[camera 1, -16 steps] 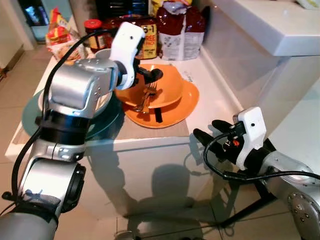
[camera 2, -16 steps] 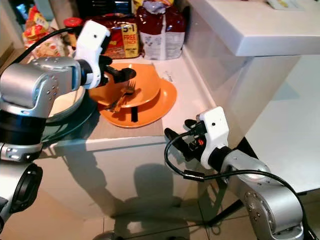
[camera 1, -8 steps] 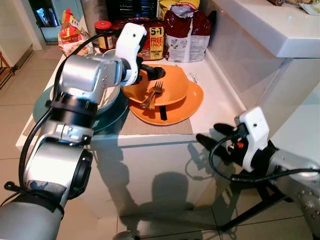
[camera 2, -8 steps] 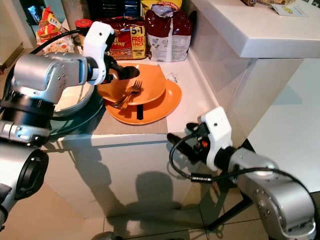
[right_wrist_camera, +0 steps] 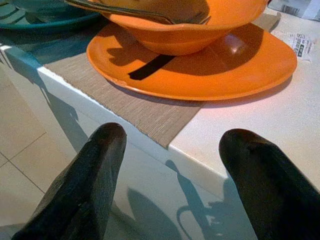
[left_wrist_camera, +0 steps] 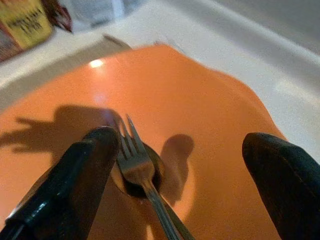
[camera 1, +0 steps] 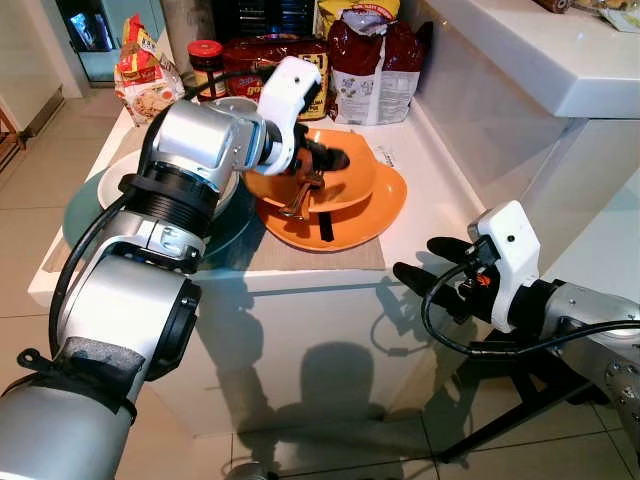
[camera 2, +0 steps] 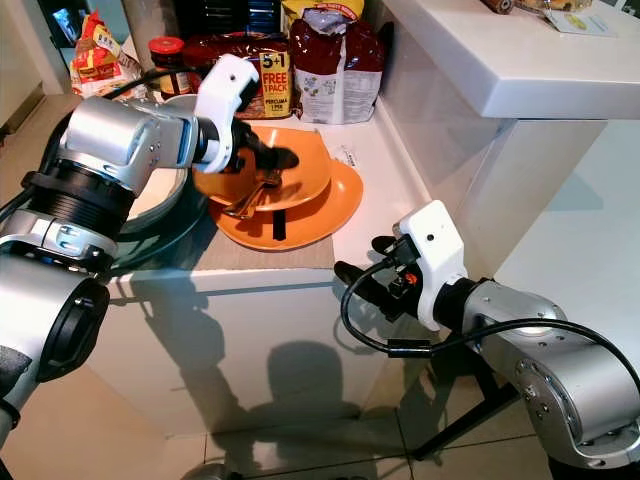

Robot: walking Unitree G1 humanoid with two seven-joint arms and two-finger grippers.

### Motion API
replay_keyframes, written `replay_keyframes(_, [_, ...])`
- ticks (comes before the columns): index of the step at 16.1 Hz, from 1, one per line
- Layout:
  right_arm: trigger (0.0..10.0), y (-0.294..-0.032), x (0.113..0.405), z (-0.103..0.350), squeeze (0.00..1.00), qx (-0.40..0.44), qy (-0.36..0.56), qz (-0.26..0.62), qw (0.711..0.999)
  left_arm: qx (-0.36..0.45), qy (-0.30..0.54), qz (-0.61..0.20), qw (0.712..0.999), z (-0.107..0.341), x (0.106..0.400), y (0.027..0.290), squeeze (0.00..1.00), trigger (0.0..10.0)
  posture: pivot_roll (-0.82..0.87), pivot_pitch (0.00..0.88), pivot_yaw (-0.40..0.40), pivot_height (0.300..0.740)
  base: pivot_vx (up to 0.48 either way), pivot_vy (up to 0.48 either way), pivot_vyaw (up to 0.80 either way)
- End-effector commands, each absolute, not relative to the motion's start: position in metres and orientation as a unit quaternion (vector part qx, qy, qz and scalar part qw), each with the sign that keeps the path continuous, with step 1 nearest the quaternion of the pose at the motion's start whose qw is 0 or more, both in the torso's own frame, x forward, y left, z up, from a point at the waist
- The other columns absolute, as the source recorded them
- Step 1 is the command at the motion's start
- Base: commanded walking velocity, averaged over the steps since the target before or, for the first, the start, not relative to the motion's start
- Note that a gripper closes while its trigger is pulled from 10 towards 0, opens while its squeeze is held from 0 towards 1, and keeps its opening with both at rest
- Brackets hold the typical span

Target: Setting the table

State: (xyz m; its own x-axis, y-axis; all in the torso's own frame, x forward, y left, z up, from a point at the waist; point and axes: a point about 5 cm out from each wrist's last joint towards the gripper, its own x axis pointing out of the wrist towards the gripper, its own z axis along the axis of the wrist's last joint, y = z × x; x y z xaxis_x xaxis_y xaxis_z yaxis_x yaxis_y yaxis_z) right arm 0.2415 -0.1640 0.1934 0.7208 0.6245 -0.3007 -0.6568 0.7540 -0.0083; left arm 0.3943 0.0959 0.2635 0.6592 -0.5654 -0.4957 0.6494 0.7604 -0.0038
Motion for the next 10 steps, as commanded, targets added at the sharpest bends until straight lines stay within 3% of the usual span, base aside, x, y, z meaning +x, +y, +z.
replay_keyframes(1, [10.0, -0.1684, 0.2428, 0.1957, 0.00, -0.062, 0.143, 0.342, 0.927, 0.102, 0.245, -0.345, 0.900, 0.2680, 0.3940, 0.0957, 0.00, 10.0, 0.00, 0.000, -0.044, 0.740, 0.000, 0.000, 0.00])
replay_keyframes(4, [10.0, -0.1722, 0.2442, 0.1983, 0.00, -0.068, 0.145, 0.338, 0.927, 0.134, 0.268, -0.354, 0.886, 0.2654, 0.3938, 0.0997, 0.00, 10.0, 0.00, 0.000, -0.040, 0.740, 0.000, 0.000, 0.00])
replay_keyframes(10, [10.0, -0.1734, 0.2444, 0.1950, 0.00, -0.070, 0.156, 0.337, 0.926, 0.079, 0.314, -0.390, 0.862, 0.2590, 0.3888, 0.0977, 0.00, 10.0, 0.00, 0.000, -0.041, 0.740, 0.000, 0.000, 0.00])
